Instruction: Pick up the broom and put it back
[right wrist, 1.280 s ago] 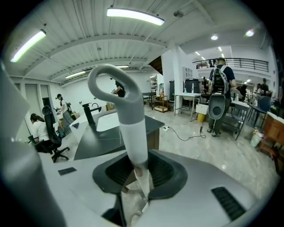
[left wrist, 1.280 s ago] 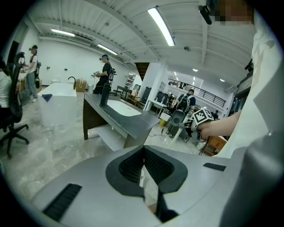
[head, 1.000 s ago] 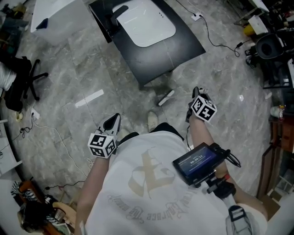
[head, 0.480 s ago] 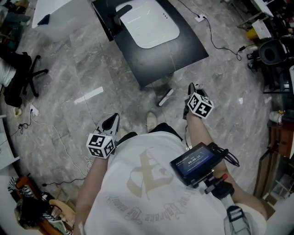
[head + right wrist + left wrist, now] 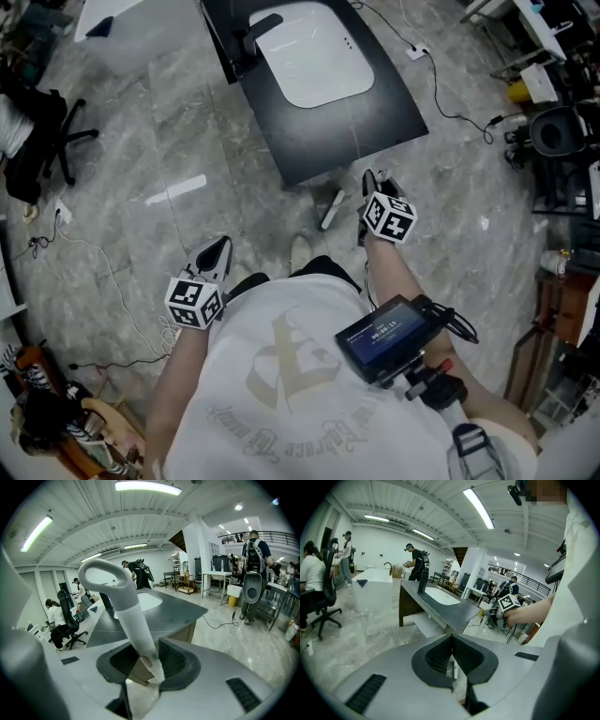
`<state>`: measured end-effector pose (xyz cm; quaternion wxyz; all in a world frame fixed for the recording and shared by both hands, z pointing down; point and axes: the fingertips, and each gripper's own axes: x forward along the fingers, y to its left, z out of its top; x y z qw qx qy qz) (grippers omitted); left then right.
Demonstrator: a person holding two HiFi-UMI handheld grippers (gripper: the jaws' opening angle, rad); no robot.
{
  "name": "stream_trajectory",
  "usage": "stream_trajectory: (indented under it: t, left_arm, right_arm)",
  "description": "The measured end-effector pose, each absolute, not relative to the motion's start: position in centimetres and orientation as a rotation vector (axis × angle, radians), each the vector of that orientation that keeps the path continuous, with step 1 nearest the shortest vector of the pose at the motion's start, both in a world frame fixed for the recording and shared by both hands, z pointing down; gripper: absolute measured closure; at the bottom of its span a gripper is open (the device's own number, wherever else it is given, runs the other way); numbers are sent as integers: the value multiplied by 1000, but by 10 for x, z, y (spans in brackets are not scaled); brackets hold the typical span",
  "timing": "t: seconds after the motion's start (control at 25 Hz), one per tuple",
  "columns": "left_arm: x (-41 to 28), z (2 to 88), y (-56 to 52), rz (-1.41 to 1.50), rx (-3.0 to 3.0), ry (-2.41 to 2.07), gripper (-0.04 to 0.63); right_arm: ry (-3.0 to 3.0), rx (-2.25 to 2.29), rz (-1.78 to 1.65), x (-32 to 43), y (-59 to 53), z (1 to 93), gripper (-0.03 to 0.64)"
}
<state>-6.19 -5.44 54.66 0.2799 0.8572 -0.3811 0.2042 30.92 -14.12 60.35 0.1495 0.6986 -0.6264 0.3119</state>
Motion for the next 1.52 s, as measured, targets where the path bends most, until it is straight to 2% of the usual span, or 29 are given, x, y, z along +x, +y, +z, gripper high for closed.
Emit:
stream_trajectory:
  t: [0.56,1.52]
  left_arm:
    - [-73,549,-39,532,2224,-1132,583]
    - [-60,546,-25,505,2138,-1276,583]
  right_arm:
    - [-1987,1792,897,265,-183,613,465]
    - [-2115,1656,872,246,-217,619,465]
